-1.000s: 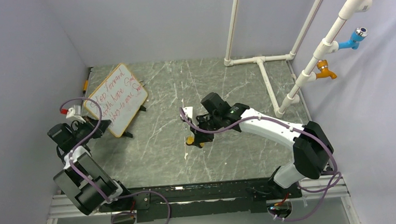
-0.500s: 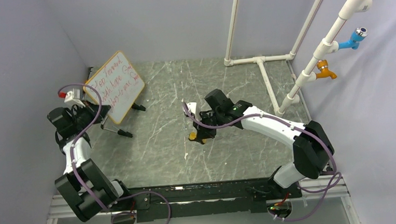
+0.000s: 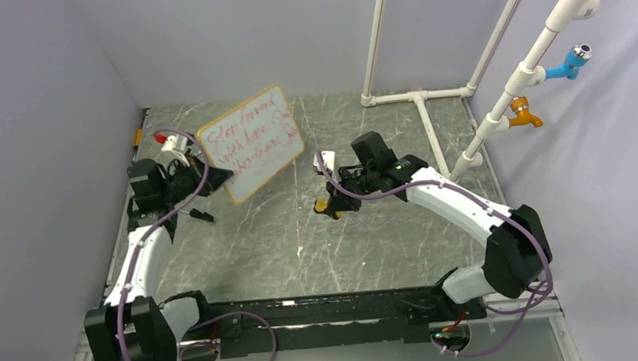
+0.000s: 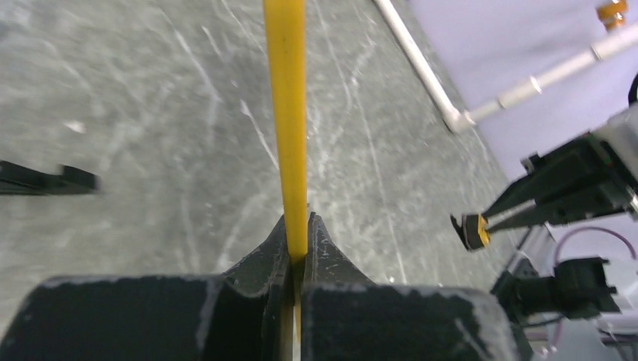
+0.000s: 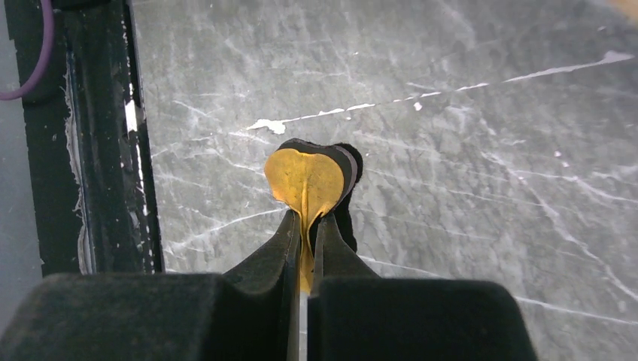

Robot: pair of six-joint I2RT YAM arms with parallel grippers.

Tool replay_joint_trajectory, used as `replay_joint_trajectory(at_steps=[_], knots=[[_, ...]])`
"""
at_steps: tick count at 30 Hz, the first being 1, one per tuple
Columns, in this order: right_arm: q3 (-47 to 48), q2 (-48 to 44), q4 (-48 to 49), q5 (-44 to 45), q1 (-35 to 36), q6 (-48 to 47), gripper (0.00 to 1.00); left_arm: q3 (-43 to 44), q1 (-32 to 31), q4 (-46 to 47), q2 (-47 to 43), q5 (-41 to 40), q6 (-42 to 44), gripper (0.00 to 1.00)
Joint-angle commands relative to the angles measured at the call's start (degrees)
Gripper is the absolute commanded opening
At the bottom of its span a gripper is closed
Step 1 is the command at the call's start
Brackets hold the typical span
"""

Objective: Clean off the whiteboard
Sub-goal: Pick up the whiteboard from the whiteboard stand, then erase the whiteboard at the center of the board.

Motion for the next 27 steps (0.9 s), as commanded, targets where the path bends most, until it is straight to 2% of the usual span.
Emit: replay_joint_trajectory(at_steps=[1, 7, 14, 22, 27], knots=[[0.59, -4.11, 0.94, -2.23, -1.53, -2.95, 0.00, -6.19, -7.40, 11.10, -3.39, 0.51, -8.20, 0.00], [8.27, -0.88, -3.86, 0.63, -1.91, -6.30, 0.00, -11.27, -26.26, 20.33, -0.01, -4.32, -12.15, 0.00], [15.10, 2.78, -1.47, 7.00, -0.97, -4.47, 0.00, -12.33, -40.27, 29.58, 3.89, -11.85, -14.18, 0.00], [13.10, 3.11, 3.30, 19.07, 4.20, -1.06, 0.00, -12.67, -45.62, 35.29, 9.01, -18.93, -19.01, 0.00], [11.63, 4.14, 4.31, 21.02, 7.14, -1.26, 0.00, -13.57, -46.23, 39.60, 11.61, -22.45, -22.03, 0.00]])
